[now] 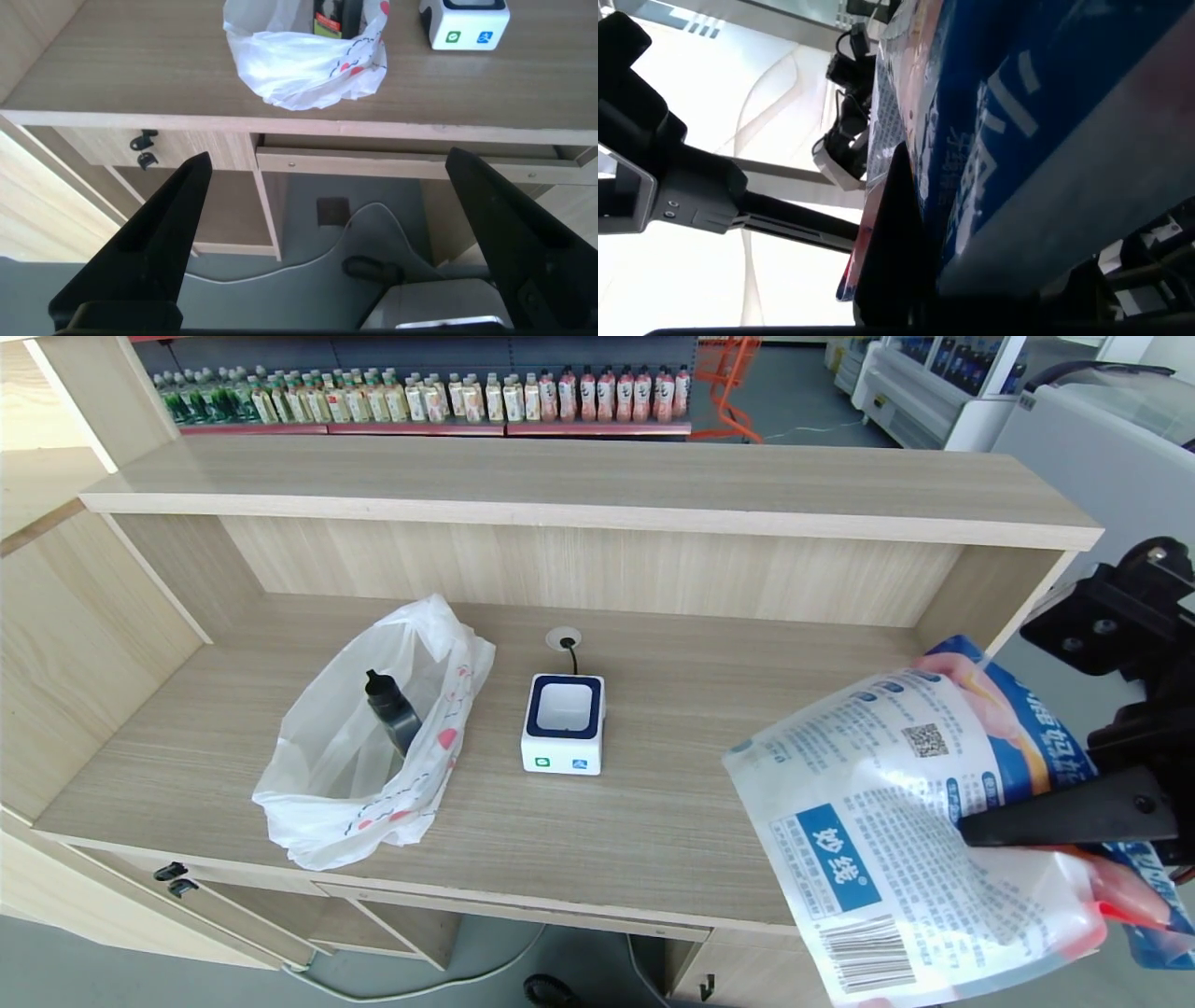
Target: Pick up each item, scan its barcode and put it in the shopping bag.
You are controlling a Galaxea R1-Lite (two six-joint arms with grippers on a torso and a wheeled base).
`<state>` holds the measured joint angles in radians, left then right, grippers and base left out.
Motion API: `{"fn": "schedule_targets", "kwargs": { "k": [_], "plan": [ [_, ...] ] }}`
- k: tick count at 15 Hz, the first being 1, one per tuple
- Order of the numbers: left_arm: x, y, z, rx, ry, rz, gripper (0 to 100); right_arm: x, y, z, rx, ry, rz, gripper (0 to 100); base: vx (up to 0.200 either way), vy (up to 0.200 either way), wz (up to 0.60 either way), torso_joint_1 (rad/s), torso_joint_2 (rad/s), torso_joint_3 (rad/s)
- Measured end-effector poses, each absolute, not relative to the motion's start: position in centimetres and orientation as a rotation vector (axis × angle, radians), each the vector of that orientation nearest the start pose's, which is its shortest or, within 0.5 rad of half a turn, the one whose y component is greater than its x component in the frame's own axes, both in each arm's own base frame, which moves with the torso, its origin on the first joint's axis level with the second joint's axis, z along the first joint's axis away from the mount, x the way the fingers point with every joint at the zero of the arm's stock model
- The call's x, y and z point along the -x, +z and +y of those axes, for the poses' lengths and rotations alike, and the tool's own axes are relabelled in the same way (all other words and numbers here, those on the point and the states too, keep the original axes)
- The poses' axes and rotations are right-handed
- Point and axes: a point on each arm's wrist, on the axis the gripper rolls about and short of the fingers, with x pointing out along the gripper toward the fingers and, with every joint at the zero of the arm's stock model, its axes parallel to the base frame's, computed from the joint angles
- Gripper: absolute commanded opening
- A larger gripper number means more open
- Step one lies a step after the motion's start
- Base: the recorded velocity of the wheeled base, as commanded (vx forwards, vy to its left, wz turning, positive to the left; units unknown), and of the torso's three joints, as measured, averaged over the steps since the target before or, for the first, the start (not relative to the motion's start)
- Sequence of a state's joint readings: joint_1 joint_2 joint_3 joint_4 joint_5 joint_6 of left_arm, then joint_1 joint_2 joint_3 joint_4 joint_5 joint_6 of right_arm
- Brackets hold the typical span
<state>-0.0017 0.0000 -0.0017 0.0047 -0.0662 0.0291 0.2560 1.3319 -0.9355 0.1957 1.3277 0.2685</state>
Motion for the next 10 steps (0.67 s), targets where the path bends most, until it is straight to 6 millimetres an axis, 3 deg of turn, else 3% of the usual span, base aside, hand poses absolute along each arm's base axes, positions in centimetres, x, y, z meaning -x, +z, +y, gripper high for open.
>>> {"fn": "schedule_targets", "kwargs": {
  "k": [3,6,8,10],
  "plan": [
    [2.3,7.5,-0.1,-0.029,-0.068,0.002,100,-18.0,24.5,6.9,-0.449,1.458,0.683,0,0.000,0.000,0.00,0.000,0.00,0.000],
    [2.3,7.5,-0.1,-0.029,-0.068,0.002,100,-18.6,23.6,6.4,0.009,1.329,0.378,0,0.000,0.000,0.00,0.000,0.00,0.000],
    [2.3,7.5,-0.1,-0.029,-0.067,0.002,100,-19.3,23.1,4.1,0.299,1.084,0.287,0,0.000,0.000,0.00,0.000,0.00,0.000],
    [2.3,7.6,-0.1,-0.029,-0.068,0.002,100,-19.1,23.6,2.4,0.441,0.851,0.288,0,0.000,0.000,0.00,0.000,0.00,0.000]
  ]
}}
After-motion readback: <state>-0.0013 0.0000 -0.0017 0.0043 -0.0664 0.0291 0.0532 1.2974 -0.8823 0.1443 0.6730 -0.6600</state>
